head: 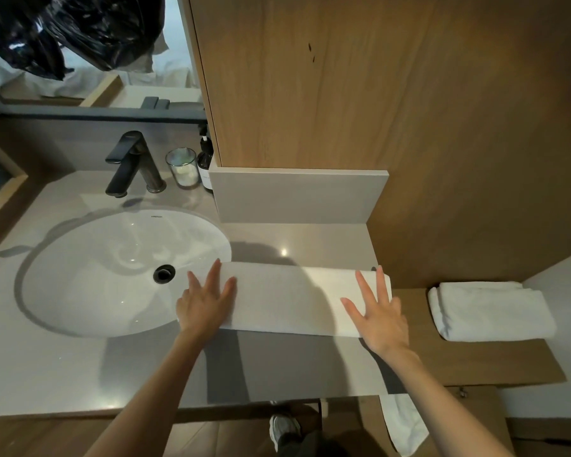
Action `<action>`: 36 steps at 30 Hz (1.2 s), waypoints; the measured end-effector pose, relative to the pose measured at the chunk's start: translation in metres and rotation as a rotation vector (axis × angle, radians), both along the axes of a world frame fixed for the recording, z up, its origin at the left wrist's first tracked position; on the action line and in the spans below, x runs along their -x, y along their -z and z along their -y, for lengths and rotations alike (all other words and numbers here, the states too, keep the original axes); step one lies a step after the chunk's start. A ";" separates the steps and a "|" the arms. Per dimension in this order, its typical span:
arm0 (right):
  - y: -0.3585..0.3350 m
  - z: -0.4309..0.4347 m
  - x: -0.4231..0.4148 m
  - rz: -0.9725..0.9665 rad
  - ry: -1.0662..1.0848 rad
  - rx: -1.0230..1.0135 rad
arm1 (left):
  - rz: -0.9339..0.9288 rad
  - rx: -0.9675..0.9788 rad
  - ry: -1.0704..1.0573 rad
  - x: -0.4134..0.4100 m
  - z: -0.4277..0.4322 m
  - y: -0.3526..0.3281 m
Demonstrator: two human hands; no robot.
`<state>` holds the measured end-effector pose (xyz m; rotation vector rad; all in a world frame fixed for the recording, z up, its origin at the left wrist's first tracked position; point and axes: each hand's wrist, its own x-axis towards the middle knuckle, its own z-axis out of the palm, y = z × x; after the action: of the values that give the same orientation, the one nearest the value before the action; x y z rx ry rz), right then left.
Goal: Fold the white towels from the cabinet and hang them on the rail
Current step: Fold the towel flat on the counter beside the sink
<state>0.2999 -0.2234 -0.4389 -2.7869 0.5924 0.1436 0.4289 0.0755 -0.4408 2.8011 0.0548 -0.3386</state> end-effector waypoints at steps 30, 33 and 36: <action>-0.147 -0.047 0.026 0.190 -0.230 -0.045 | 0.354 0.839 0.170 0.015 0.008 -0.172; -0.201 -0.065 0.032 0.406 -0.228 -0.071 | 0.468 0.813 0.380 0.032 0.025 -0.229; -0.252 -0.072 0.040 0.551 -0.182 -0.138 | 0.582 0.760 0.619 0.051 0.043 -0.287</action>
<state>0.2599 -0.1515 -0.1869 -2.5703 0.1827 -0.5105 0.3778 0.0328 -0.1536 1.9865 -0.8805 0.2871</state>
